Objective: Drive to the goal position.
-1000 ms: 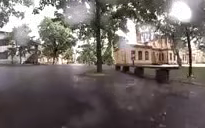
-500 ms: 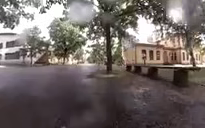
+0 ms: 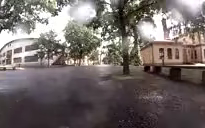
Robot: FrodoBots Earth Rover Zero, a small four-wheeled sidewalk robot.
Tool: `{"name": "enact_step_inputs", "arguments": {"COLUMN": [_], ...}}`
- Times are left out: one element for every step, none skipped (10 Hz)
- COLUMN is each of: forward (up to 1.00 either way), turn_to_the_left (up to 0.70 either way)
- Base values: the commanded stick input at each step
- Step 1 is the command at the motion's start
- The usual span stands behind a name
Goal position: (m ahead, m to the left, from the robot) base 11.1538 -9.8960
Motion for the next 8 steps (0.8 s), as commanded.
{"name": "enact_step_inputs", "arguments": {"forward": [0.85, 0.85, 0.85, 0.85, 0.85, 0.85, 0.85, 0.85], "turn_to_the_left": [0.34, 0.34, 0.31, 0.01, 0.00, 0.00, 0.00, 0.00]}}
